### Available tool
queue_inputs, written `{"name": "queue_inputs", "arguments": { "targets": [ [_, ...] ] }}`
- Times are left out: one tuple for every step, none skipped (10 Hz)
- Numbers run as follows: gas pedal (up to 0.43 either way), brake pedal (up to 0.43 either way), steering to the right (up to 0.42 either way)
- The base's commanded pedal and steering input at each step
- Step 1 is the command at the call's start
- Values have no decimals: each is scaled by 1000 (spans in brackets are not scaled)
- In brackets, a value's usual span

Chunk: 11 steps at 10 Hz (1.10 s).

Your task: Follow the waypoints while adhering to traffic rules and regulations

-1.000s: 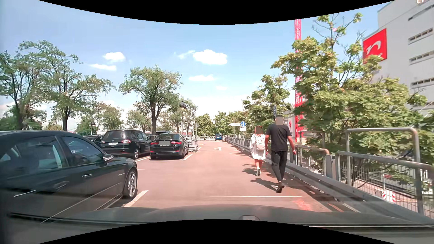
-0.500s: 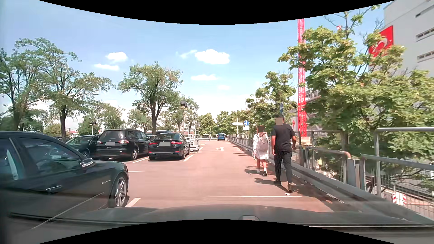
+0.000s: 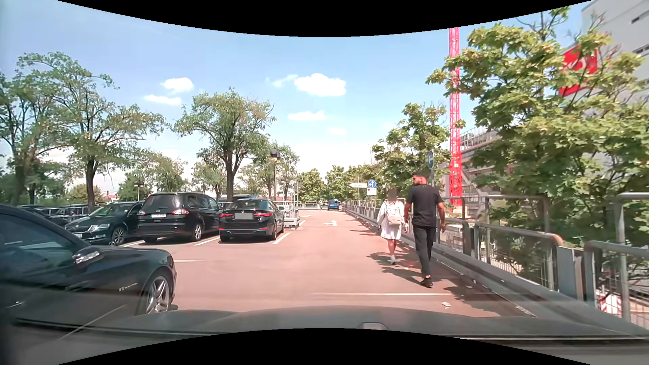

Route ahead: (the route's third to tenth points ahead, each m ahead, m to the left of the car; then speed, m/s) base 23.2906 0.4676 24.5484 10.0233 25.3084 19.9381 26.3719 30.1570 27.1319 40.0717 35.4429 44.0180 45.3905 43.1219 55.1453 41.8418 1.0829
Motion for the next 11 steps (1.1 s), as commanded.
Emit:
{"name": "queue_inputs", "arguments": {
  "targets": [
    [0, 0, -66],
    [0, 0, -66],
    [0, 0, -65],
    [0, 0, -63],
    [0, 0, -60],
    [0, 0, -57],
    [0, 0, -56],
    [0, 0, -57],
    [0, 0, -57],
    [0, 0, -57],
    [0, 0, -55]
  ]
}}
